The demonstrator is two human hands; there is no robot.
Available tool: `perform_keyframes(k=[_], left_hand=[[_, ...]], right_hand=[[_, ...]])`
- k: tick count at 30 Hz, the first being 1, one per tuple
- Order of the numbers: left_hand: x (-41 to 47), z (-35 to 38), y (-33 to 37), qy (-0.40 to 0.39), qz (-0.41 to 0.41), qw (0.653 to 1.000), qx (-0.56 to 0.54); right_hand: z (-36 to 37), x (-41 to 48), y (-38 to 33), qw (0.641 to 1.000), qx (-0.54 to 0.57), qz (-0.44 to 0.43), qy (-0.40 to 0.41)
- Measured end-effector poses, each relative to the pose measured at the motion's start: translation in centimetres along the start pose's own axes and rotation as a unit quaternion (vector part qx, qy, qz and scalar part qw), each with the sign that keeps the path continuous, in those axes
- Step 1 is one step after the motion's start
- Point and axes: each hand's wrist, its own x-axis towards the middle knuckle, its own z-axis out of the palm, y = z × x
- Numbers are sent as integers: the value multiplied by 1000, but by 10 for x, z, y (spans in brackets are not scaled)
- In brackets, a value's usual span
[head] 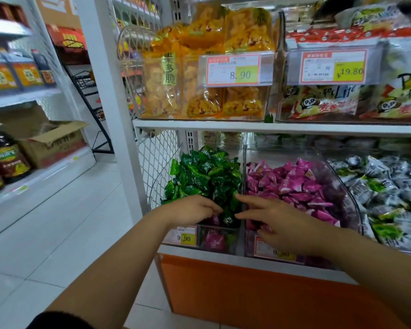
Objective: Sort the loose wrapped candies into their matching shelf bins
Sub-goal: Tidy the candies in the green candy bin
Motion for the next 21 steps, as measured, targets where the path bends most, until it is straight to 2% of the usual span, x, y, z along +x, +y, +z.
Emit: perform_keyframes(k=[3,7,10,21], left_hand=[[1,-5,2,-35,-12,999,-1],[0,-4,4,-135,-30,989,54],[3,-2,5,-178,-36,977,116],[16,4,4,-195,-22,954,226]], right_hand=[[4,0,2,1000,6,-9,13],[9,0,4,999,8,-33,34],[10,2,5,999,-3,-36,33],[18,6,8,998,3,-43,41]])
